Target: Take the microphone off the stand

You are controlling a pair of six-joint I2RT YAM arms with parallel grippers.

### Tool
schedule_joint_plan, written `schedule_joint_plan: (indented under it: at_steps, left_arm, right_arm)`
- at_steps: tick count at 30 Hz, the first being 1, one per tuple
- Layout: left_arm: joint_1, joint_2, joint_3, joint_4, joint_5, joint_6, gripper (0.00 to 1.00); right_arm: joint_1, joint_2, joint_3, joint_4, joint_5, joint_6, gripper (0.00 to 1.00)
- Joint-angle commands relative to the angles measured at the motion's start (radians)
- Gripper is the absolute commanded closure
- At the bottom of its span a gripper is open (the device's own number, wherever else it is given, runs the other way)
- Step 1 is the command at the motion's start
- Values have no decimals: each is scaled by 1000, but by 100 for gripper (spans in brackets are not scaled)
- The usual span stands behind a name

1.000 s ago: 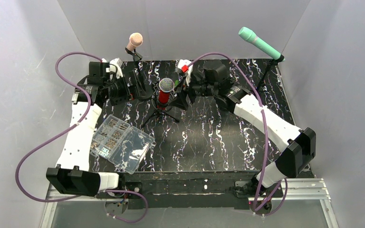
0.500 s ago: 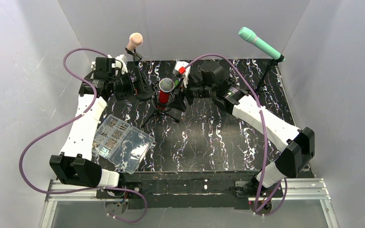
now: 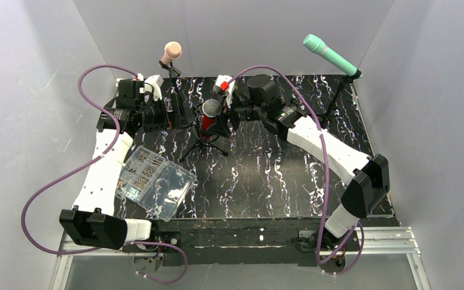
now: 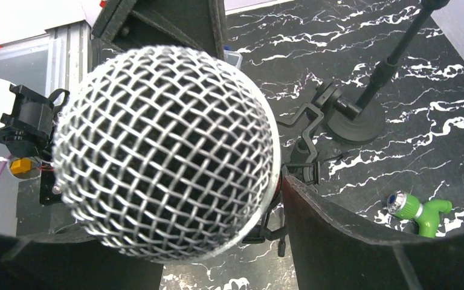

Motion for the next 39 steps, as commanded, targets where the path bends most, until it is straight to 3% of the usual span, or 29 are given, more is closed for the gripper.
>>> schedule_joint_plan:
  at_steps: [1,18,39]
  left_arm:
    - [-3,-35,-15,-54,4,41,2]
    - [-3,-34,-5,-74,36,98,2]
    - [-4,67,94,-19,24,86,2]
  right_arm:
    - [6,-16,21,77,-32,7,29]
    - [6,49,80,85,-79,48,42]
    - [6,30,126,-16,-13,-37,99]
